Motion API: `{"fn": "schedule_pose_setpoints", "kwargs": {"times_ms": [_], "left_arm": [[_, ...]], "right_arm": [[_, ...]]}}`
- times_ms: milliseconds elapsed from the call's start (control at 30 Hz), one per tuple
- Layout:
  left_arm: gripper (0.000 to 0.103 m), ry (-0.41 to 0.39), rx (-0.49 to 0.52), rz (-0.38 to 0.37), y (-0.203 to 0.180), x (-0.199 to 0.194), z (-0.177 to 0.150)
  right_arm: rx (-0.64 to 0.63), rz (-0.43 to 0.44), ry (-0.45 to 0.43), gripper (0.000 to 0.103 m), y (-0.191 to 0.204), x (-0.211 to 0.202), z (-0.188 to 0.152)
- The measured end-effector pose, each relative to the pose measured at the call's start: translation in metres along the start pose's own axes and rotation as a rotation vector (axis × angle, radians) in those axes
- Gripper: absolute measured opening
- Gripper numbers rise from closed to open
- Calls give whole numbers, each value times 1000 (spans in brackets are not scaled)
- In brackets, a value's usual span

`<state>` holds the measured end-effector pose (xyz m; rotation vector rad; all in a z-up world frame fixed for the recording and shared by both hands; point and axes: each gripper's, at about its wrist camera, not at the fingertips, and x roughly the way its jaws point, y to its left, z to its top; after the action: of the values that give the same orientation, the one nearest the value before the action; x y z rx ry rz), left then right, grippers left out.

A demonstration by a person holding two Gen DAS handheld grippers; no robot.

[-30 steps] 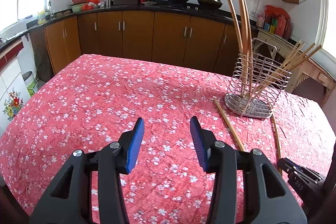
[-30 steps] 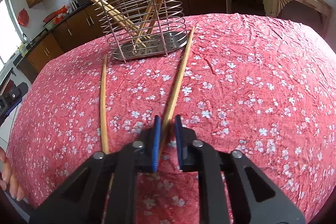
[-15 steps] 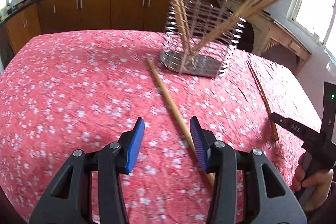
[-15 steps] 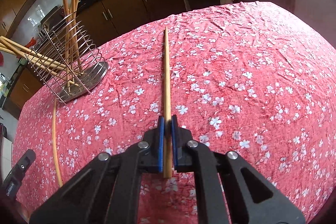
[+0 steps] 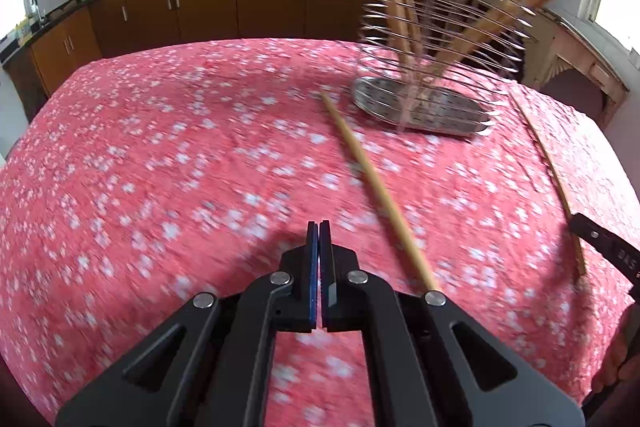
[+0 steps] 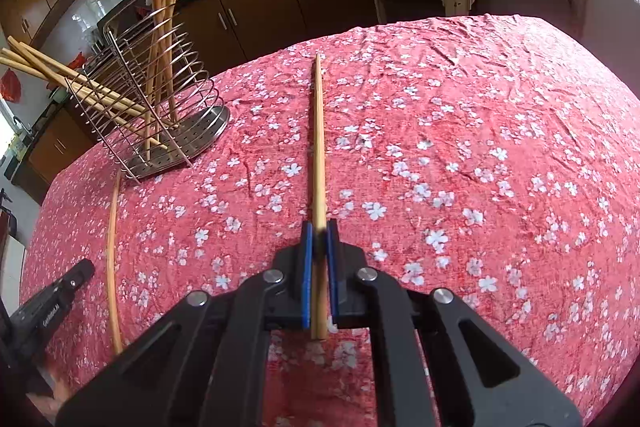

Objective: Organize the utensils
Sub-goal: 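Close the left tool on the last chopstick while the right tool grasps another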

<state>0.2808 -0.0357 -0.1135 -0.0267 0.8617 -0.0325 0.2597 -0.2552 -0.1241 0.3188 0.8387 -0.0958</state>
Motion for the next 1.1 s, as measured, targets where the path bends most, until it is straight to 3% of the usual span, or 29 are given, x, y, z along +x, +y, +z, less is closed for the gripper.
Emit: {"fn": "schedule_pose_setpoints", "kwargs": {"times_ms": [67,133,267,333,400,567,733,900,1100], "left_arm": [[0,14,-1,-14,9,1,5],[0,27,-60,-121,18,-6,7],[7,9,-72,-205,5,-23,2],[39,20,-71,-208,-7,-25,-1],[45,14,-65,-199,-20,-26,-5],[45,54,-21,-114,-42,-7,-9],[9,33,-5,-41,-34,-3,-10],[7,20,25,12,0,6,8],[8,19,61,-57,20,1,12]], "right_arm": [[-5,-2,-5,8,2,1,1],[-14,-6,-13,8,3,1,0],[-16,-6,-13,8,3,3,1],[-17,-5,-13,8,3,3,2],[-18,0,-11,8,2,2,1],[-23,1,-9,8,-3,-1,-1],[-34,-6,-12,8,-2,-3,-2],[-34,-1,-9,8,1,-2,-1],[-55,13,-6,8,5,-1,-1]]}}
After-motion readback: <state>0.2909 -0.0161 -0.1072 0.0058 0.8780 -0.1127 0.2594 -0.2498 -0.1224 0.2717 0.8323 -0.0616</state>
